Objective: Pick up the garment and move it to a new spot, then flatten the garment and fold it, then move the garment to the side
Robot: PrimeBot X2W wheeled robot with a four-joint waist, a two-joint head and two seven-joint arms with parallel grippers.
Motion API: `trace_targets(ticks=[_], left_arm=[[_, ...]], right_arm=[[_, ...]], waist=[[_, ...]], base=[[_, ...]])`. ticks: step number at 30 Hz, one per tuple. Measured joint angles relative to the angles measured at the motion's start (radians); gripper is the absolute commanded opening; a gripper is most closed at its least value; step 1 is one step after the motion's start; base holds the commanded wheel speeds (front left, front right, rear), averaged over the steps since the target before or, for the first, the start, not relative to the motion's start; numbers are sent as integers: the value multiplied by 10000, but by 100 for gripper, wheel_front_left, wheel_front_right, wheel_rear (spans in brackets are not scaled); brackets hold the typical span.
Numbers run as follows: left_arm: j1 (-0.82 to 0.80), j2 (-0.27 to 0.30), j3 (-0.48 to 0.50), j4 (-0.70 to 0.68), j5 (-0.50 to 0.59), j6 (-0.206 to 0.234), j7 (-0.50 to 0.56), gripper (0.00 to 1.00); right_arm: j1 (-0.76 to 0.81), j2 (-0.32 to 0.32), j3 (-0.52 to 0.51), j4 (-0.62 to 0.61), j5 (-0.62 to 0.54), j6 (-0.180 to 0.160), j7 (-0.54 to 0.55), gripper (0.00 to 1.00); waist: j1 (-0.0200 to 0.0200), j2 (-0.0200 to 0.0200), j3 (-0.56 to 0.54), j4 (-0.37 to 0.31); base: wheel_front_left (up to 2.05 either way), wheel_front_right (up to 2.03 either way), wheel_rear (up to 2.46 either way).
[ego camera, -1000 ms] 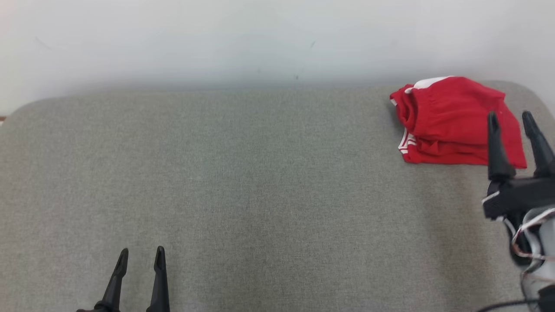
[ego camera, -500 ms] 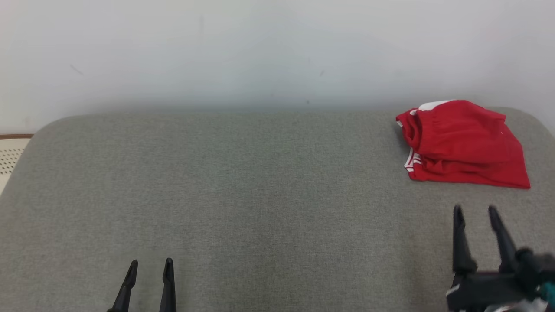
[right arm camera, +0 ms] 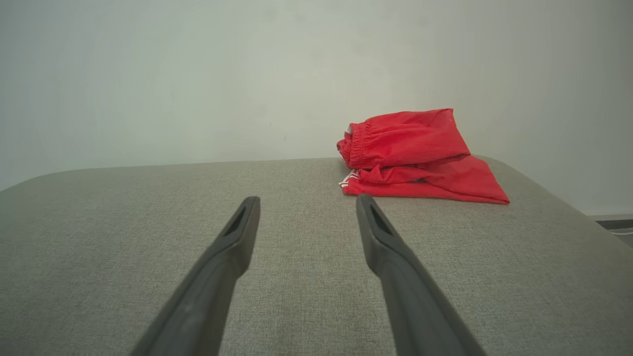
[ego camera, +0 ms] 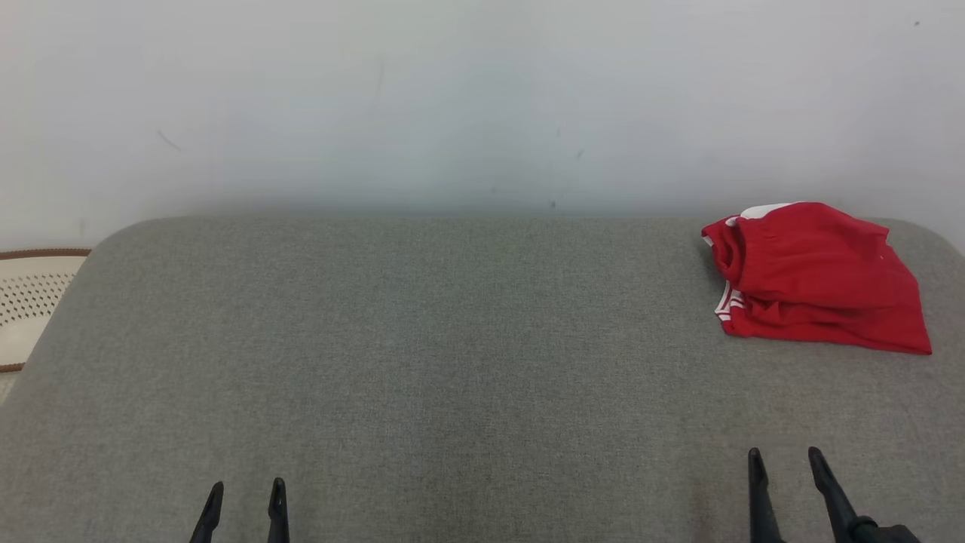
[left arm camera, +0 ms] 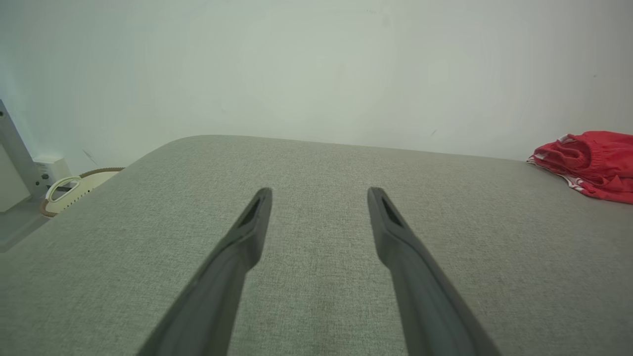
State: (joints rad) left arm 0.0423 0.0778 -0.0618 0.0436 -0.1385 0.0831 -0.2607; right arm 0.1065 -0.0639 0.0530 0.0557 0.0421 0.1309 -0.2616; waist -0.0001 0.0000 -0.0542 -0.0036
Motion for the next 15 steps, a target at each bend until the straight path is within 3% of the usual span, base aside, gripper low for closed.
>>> trace_targets(ticks=[15], left_arm=[[-16, 81, 2, 232, -6, 301, 88, 100]], right_arm=[[27, 104, 165, 98, -401, 0, 2, 100]], waist=[[1, 0, 15, -277]], base=[[0, 0, 0]])
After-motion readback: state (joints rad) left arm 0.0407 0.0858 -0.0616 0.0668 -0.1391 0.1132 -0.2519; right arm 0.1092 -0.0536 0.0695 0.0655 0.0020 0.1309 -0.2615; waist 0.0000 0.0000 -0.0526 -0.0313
